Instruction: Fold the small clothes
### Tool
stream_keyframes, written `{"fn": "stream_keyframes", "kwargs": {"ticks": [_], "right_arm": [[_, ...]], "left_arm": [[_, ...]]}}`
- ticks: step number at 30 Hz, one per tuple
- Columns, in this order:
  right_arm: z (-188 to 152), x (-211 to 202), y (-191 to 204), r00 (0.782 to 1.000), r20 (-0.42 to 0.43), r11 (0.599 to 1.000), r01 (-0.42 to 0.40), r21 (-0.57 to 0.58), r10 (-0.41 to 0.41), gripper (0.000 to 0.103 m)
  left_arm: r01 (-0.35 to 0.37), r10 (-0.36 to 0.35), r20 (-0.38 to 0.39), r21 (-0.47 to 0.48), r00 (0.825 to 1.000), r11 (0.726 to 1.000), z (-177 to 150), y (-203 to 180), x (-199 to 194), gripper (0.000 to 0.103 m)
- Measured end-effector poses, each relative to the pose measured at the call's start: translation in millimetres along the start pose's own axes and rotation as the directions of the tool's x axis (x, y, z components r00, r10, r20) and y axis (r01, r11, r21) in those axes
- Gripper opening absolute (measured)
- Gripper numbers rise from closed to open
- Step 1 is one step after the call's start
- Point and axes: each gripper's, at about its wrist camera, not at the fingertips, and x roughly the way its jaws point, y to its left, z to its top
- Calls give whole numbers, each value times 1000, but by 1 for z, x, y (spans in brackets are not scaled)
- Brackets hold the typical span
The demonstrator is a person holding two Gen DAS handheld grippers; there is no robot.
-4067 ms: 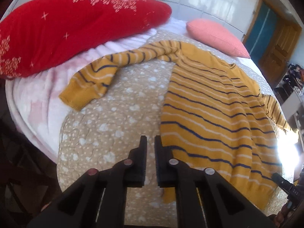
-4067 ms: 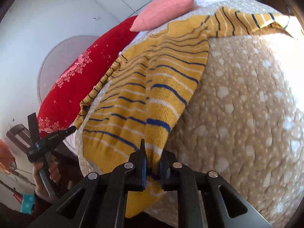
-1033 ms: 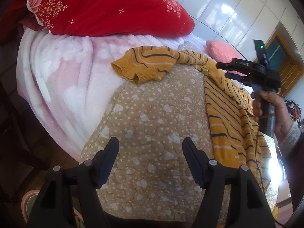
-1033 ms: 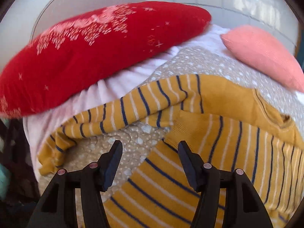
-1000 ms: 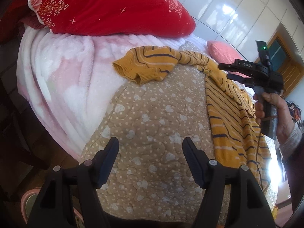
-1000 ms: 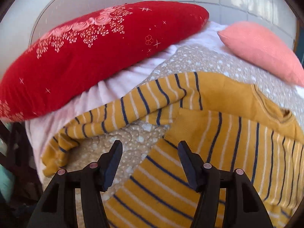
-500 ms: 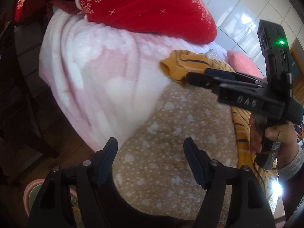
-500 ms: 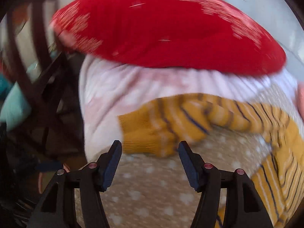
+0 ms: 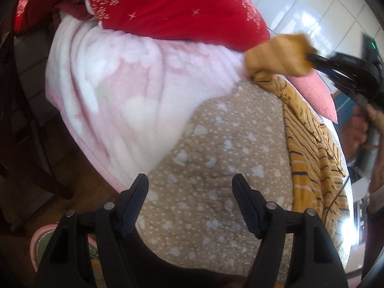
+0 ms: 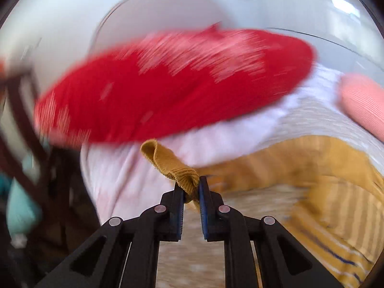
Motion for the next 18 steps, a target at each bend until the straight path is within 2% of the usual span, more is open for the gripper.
{"fn": "stream_keyframes", "kwargs": {"ticks": [3, 5, 7, 10, 12, 13, 14, 16, 18], "right_arm": [[6, -48, -88, 992, 45, 976, 111, 186, -122, 12], [-3, -75, -149, 977, 43, 931, 186, 313, -210, 12], [-23, -98, -209, 952, 7, 863, 274, 425, -305, 12], [-62, -111, -282, 890, -142, 744, 441, 502, -432, 17], [-93, -121, -315, 840, -219, 656, 528, 539, -496, 19], [-105, -131, -326, 843, -218, 636, 519, 571, -492, 20], [-117, -142, -332, 864, -198, 632, 479, 610, -463, 20], [-136, -163, -337, 909, -155, 640, 386, 665, -387, 31], [-150, -184, -334, 955, -90, 667, 263, 697, -284, 40]], "left_arm": [[16, -16, -9, 23, 1000, 1000, 0, -12, 2, 71], [25, -25, -17, 44, 1000, 999, -1, -23, 5, 71], [27, -26, -24, 68, 999, 997, -2, -33, 7, 71], [32, -28, -39, 98, 999, 995, -2, -51, 13, 71], [40, -35, -43, 117, 998, 992, -1, -63, 15, 71], [43, -38, -41, 134, 998, 990, 0, -71, 15, 71], [46, -40, -40, 149, 998, 988, 0, -78, 14, 71], [58, -50, -47, 194, 998, 979, 1, -95, 18, 73], [78, -64, -69, 219, 996, 973, 1, -107, 24, 75]]}}
